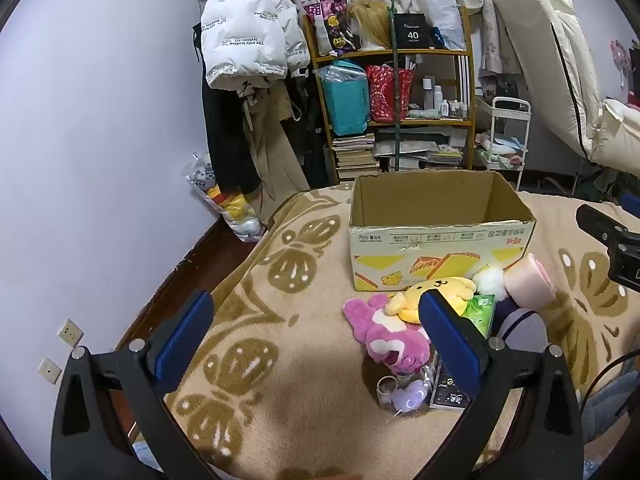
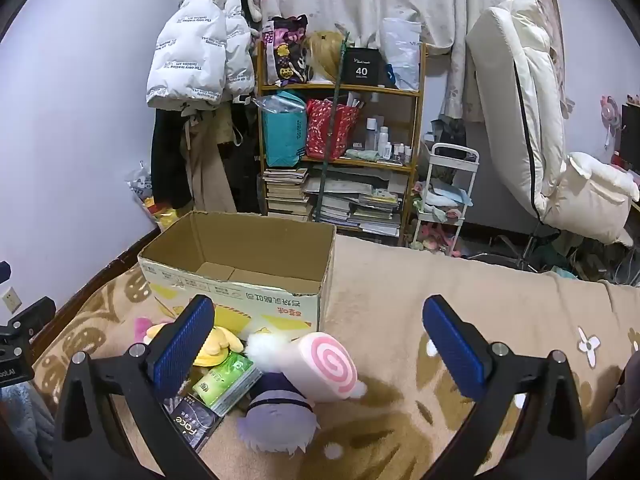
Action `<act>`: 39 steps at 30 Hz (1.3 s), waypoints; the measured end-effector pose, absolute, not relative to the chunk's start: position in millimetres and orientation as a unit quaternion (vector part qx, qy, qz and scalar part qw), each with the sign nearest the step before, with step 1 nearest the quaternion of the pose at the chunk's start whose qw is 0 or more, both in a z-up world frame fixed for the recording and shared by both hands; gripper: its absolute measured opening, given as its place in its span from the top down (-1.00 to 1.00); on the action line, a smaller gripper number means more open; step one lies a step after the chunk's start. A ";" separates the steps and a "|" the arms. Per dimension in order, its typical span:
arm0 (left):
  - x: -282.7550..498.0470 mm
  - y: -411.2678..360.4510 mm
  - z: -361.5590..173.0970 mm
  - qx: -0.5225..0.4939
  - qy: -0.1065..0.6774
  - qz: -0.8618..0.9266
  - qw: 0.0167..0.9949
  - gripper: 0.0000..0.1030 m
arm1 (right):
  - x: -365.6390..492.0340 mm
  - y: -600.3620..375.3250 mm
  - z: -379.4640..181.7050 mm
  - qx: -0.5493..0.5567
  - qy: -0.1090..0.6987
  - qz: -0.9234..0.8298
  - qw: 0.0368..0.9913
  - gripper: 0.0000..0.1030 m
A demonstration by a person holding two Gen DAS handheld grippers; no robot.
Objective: Organize soft objects
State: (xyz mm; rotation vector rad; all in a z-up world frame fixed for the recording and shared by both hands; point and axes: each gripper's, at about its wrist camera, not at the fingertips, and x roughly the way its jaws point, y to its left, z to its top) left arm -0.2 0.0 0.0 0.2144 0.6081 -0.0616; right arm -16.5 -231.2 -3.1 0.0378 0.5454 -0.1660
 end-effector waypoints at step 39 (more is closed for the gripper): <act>5.1 6.5 -3.2 0.108 0.302 -0.015 0.947 -0.96 | -16.1 -232.4 -2.8 0.017 0.270 -0.083 0.959 -1.00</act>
